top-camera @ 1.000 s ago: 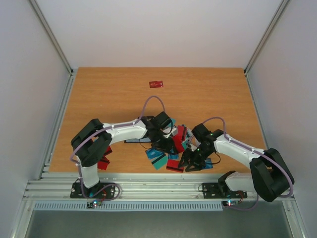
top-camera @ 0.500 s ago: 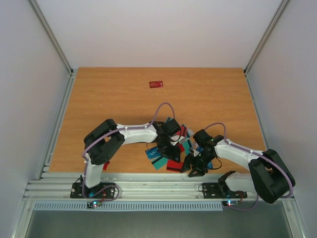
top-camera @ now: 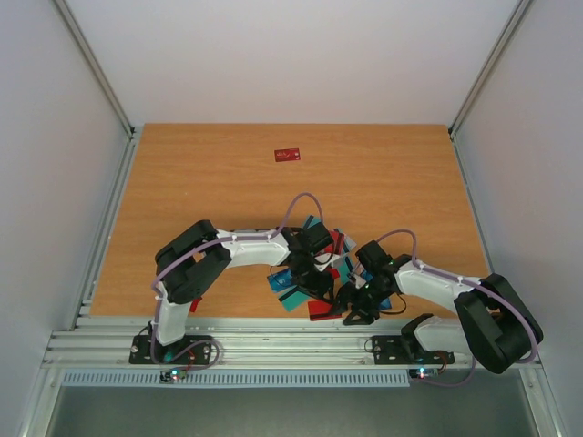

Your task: Put the credit cards into the card holder

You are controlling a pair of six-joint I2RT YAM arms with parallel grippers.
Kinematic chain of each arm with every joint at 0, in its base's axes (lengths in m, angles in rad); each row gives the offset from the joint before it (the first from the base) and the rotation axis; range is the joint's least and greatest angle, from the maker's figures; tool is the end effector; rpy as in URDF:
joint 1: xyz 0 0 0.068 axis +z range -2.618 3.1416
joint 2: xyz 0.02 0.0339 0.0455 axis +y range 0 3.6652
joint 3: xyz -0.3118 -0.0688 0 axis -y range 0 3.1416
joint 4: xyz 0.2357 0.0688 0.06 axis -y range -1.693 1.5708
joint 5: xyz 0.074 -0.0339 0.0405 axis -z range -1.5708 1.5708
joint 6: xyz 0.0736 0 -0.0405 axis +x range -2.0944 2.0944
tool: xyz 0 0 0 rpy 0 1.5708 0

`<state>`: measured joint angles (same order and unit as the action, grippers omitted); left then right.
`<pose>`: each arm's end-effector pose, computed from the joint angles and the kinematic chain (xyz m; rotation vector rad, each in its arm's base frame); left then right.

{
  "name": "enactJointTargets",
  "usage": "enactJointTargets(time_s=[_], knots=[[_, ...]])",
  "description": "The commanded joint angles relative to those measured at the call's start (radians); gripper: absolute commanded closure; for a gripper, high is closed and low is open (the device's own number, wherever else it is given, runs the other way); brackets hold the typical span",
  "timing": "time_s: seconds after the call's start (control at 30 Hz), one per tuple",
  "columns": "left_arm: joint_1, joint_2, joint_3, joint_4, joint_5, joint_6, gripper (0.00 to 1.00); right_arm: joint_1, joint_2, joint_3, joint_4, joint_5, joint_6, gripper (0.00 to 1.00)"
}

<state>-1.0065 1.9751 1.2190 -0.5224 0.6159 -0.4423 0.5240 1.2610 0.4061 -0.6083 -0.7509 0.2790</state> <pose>0.1748 -0.3556 0.1537 -0.9039 -2.6485 0.9386 0.0949 0.1128 0.1449 0.3941 -2.7232 -1.0559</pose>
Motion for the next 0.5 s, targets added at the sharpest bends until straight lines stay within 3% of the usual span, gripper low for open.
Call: enactJointTargets(time_s=[0.0,0.2,0.47], knots=[[-0.011,0.015,-0.038,0.002,-0.017,-0.018,0.57,0.002,0.008,-0.033,0.095,0.002,0.049,0.44],[-0.011,-0.002,-0.062,0.01,-0.014,-0.03,0.58,0.001,0.022,-0.061,0.129,-0.01,0.075,0.44],[-0.011,-0.024,-0.034,-0.053,-0.027,-0.025,0.58,0.005,-0.112,-0.087,0.073,0.009,0.197,0.44]])
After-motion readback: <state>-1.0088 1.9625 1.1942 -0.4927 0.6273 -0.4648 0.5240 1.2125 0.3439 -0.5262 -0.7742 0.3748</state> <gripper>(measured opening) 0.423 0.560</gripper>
